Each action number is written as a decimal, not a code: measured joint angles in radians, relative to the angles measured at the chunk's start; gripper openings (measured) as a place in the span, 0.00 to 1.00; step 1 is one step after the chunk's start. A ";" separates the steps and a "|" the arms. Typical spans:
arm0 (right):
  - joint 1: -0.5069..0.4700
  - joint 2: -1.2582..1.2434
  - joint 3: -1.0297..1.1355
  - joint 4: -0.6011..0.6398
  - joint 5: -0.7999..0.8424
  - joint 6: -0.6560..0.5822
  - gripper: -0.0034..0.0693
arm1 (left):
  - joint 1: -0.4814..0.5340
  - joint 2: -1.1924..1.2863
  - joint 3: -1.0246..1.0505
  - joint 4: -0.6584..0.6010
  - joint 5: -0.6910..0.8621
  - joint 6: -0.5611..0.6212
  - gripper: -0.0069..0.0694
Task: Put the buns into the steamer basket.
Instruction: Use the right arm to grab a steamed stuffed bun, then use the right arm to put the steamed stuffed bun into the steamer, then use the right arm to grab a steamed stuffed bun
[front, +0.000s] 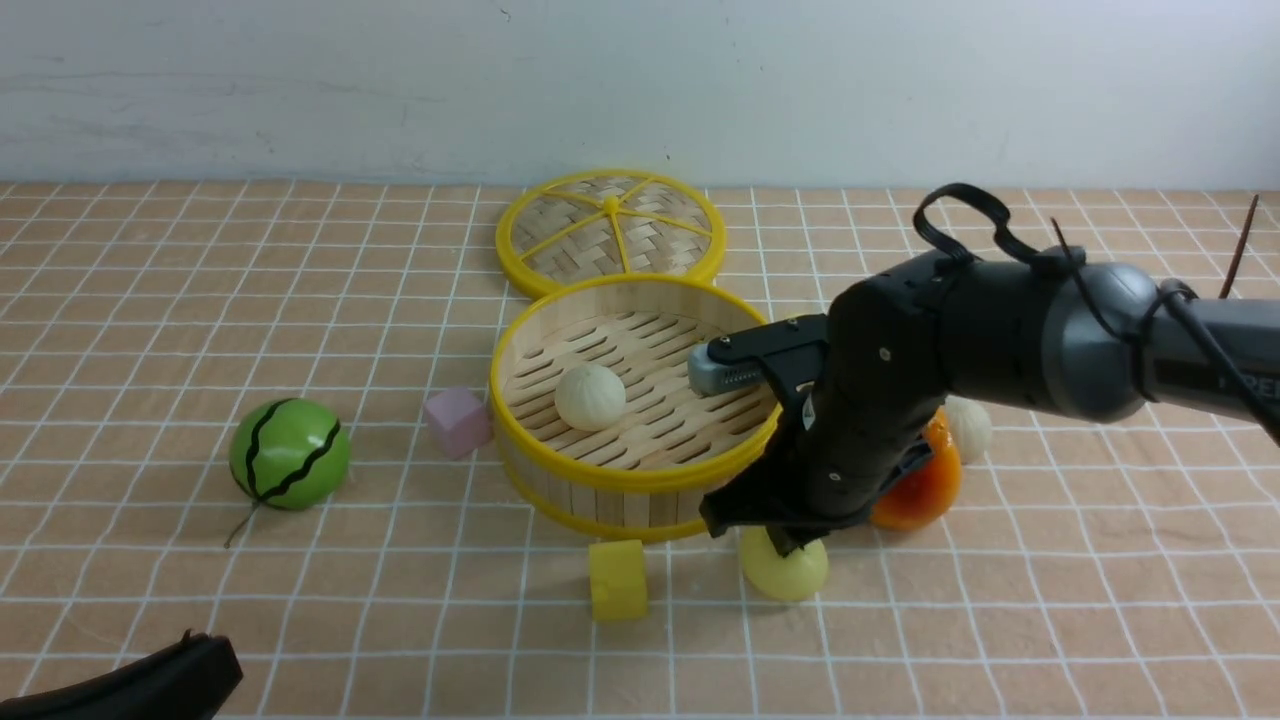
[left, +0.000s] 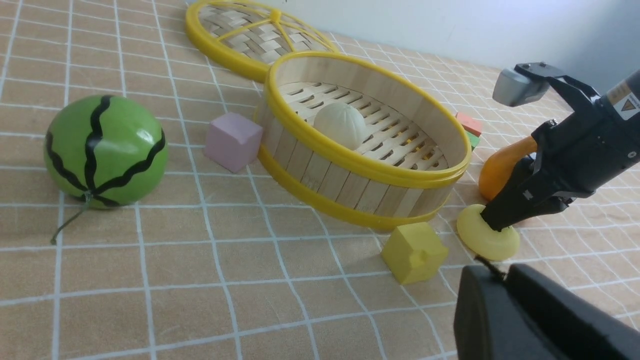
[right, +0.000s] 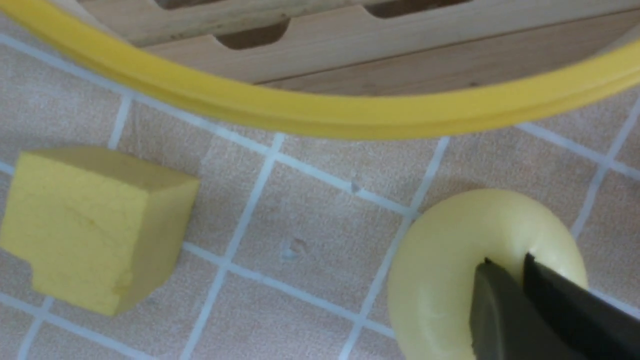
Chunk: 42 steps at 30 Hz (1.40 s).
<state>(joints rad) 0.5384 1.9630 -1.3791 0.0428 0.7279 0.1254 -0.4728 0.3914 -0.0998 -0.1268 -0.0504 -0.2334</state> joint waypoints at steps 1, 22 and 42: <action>0.000 -0.001 0.000 0.000 0.004 -0.009 0.05 | 0.000 0.000 0.000 0.000 0.000 0.000 0.15; 0.000 -0.080 -0.095 0.020 -0.207 -0.051 0.05 | 0.000 0.000 0.000 0.000 0.000 0.000 0.17; -0.003 -0.034 -0.179 -0.081 -0.198 -0.050 0.63 | 0.000 0.000 0.000 0.000 0.000 0.000 0.20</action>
<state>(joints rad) 0.5352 1.9294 -1.5579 -0.0383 0.5298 0.0753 -0.4728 0.3914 -0.0998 -0.1268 -0.0504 -0.2334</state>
